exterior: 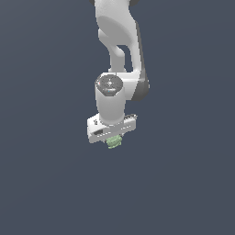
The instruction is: Pick up the object and move it to a goal position.
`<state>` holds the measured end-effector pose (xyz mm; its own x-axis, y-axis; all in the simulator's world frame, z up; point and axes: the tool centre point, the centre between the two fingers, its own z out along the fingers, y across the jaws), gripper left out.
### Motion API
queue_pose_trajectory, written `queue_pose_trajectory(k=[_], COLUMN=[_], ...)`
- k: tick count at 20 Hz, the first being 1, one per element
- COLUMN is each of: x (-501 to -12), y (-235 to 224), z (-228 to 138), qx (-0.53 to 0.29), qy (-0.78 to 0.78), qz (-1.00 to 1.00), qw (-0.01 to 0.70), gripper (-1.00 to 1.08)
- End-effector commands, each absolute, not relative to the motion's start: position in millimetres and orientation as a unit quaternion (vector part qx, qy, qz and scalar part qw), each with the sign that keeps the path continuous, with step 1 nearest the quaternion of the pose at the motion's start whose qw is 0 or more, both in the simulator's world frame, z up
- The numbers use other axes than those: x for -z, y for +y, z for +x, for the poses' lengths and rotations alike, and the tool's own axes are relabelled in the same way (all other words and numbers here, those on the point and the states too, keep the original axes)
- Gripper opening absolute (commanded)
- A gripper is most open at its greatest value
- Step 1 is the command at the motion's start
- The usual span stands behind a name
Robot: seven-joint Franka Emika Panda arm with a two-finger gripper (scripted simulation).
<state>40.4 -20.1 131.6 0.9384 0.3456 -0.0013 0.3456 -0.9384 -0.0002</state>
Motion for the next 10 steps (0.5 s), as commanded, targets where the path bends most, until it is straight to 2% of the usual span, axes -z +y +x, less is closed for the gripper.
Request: queue_pose_trajectory(k=[1, 10], x=[-155, -249], y=[-29, -64], z=[31, -7], qx=[0.0, 0.0], qy=[0.175, 0.175], qz=[0.985, 0.985], qw=[0.0, 0.0], gripper=[-1.0, -1.0])
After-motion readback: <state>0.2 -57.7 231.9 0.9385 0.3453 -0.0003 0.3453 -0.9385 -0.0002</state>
